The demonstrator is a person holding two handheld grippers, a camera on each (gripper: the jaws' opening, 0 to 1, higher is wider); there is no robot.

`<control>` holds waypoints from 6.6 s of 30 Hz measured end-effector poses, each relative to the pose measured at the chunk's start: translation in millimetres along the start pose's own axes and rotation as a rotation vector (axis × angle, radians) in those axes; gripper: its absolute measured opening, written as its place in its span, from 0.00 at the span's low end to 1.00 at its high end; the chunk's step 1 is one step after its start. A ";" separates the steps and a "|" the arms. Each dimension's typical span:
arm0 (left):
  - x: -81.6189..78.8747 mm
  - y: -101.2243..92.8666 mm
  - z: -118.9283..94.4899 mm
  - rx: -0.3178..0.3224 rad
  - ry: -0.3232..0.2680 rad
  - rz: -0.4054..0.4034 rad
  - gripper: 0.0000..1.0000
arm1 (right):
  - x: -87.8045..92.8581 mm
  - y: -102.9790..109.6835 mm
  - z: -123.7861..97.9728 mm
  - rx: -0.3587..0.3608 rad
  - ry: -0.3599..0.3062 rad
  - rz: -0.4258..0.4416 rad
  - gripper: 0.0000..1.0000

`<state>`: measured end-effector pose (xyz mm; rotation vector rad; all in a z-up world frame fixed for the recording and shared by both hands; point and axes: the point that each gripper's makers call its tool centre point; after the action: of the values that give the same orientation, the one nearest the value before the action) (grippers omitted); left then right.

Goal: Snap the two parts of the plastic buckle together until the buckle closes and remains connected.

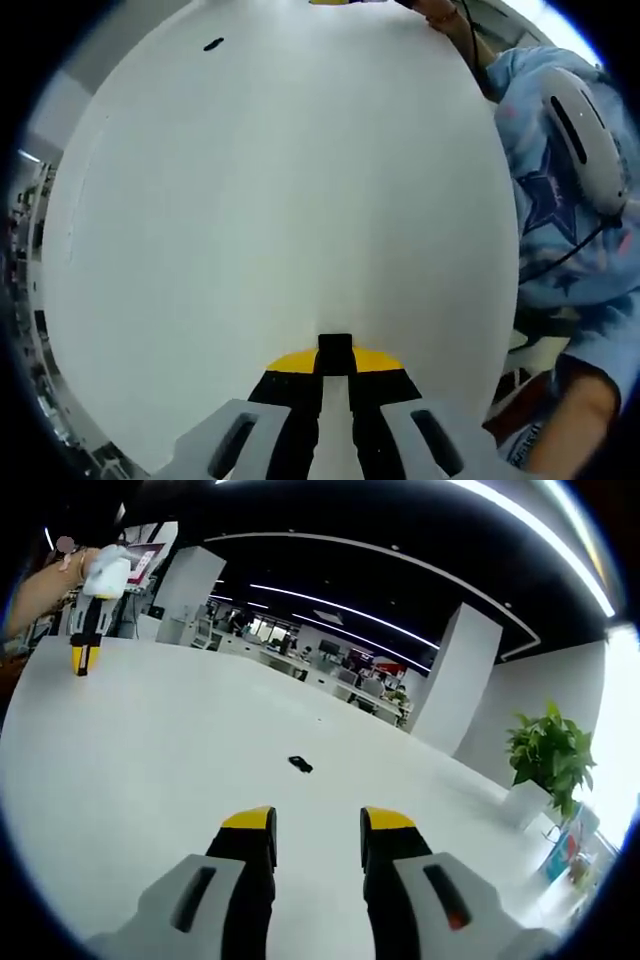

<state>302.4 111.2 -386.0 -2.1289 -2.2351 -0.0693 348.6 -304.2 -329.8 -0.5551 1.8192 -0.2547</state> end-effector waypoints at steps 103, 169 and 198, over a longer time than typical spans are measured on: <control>-8.4 -15.6 5.0 -0.008 0.036 -0.049 0.09 | -86.0 -9.8 37.2 -0.185 0.079 -0.247 0.35; -9.8 -13.2 4.0 0.030 0.115 -0.050 0.09 | -14.2 45.1 155.8 -0.869 0.653 -0.291 0.12; -9.2 -14.5 2.5 0.027 0.133 -0.085 0.09 | -16.3 71.5 113.7 -0.953 0.613 -0.473 0.12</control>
<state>288.3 101.5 -389.1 -1.9539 -2.2364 -0.1776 442.1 -222.7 -383.8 -1.7319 2.3305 0.1840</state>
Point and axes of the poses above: the point that each gripper's makers call its tool centre point, and the gripper's own axes: z roughly forward along the fingers, y roughly to its left, x roughly out of its underside, and after that the axes turned 7 degrees about y, right-handed
